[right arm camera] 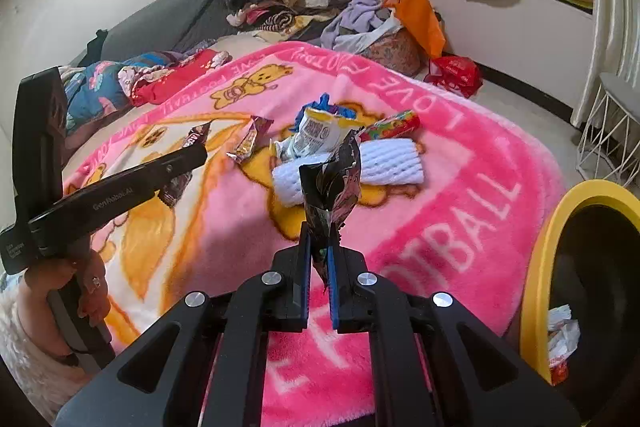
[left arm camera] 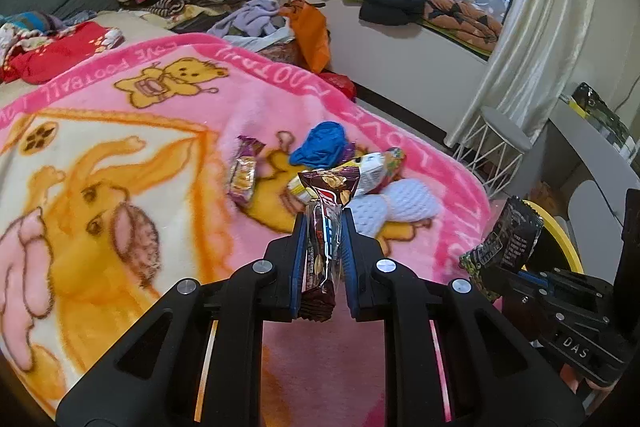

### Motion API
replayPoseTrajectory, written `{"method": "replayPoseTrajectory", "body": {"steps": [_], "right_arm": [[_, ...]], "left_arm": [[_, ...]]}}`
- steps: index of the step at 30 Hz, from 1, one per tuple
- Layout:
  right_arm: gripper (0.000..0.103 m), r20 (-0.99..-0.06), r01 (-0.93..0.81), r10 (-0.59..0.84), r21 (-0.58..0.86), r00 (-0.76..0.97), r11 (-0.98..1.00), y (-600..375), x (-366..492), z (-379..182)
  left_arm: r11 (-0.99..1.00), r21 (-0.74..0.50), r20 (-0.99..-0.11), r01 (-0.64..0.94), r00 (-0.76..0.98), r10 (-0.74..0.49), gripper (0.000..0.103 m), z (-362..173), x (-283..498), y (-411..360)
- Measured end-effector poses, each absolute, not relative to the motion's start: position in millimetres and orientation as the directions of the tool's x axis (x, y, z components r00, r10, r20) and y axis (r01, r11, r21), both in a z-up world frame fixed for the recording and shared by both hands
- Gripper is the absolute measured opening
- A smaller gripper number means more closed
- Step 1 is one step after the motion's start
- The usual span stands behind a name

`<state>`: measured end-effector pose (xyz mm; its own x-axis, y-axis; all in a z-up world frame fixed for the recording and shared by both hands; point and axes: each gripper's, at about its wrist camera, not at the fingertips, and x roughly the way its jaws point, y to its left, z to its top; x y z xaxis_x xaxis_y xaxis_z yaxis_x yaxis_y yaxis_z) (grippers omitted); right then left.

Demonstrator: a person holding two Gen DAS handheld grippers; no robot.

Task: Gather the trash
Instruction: 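Carry the snack packet and chocolate wrapper with both tools over the bin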

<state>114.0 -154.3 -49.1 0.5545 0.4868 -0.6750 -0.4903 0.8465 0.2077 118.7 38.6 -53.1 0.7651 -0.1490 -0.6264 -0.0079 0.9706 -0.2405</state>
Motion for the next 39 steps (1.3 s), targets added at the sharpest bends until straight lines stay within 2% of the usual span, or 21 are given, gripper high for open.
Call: {"method": "replayPoseTrajectory", "body": {"steps": [16, 39], "right_arm": [[0.007, -0.623, -0.428, 0.457, 0.210, 0.634, 0.879, -198, 104, -23], [0.007, -0.580, -0.194, 0.329, 0.282, 0.745, 0.939, -313, 105, -18]], "left_arm": [[0.969, -0.220, -0.584, 0.109, 0.781, -0.221, 0.012, -28, 117, -5], [0.925, -0.172, -0.567, 0.339, 0.734, -0.375, 0.012, -13, 123, -114]]}}
